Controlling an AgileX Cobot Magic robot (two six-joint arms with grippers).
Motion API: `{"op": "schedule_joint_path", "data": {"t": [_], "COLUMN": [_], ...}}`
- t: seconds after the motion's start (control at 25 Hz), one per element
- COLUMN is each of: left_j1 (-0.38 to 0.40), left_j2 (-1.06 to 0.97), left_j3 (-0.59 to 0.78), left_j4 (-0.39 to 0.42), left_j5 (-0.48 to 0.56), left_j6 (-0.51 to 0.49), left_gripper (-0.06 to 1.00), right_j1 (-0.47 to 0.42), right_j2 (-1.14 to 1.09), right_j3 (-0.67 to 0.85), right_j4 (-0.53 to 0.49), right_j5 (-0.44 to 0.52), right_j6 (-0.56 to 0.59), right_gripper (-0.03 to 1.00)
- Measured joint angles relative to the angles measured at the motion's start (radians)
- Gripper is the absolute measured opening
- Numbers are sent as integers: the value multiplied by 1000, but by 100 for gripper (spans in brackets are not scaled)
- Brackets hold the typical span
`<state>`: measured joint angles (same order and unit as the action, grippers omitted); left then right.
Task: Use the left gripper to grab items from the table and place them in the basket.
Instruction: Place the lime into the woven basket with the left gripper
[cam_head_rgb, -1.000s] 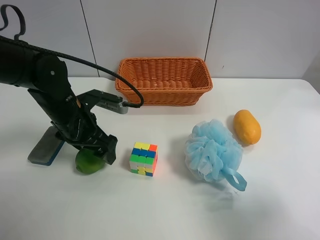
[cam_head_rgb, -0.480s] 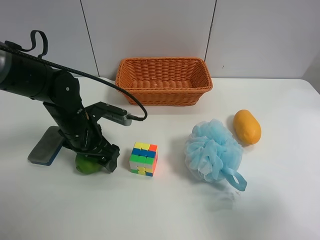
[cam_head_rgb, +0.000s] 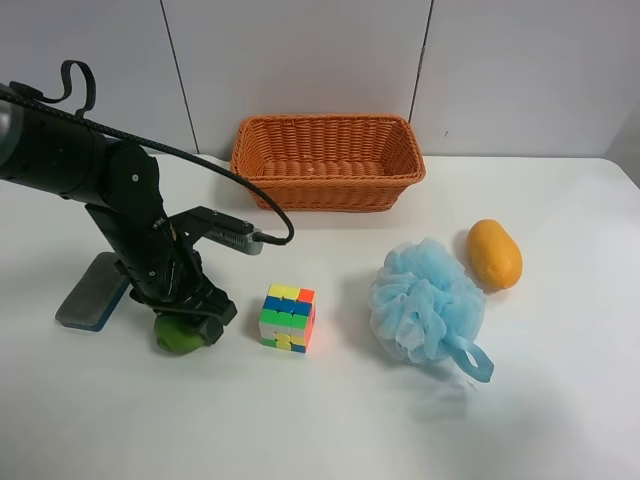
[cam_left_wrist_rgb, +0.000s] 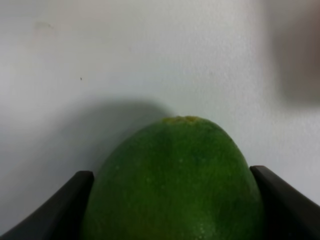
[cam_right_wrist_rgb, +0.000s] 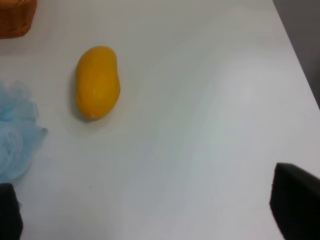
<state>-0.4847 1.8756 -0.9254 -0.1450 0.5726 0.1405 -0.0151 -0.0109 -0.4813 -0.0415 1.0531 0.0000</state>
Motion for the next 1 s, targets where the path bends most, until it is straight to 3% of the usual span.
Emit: {"op": "schedule_joint_path", "data": {"t": [0.4,0.6,0.72,1.0], "left_j1": [0,0,0,0], "left_j2": [-220,-290,-205,114], "left_j3": [-72,-305,-503,-790], "left_j4": [57,137,156,132], "left_j5": [46,31,-24,-80], "left_j6": [10,71,155,280], "left_gripper": [60,60,60,60], "right_j1": [0,0,0,0], "right_j2": [0,0,0,0], "right_j3": [0,0,0,0], "right_j4": [0,0,0,0], "right_j5": [0,0,0,0], "right_j6": [0,0,0,0], "right_gripper": [99,99,99,99]}}
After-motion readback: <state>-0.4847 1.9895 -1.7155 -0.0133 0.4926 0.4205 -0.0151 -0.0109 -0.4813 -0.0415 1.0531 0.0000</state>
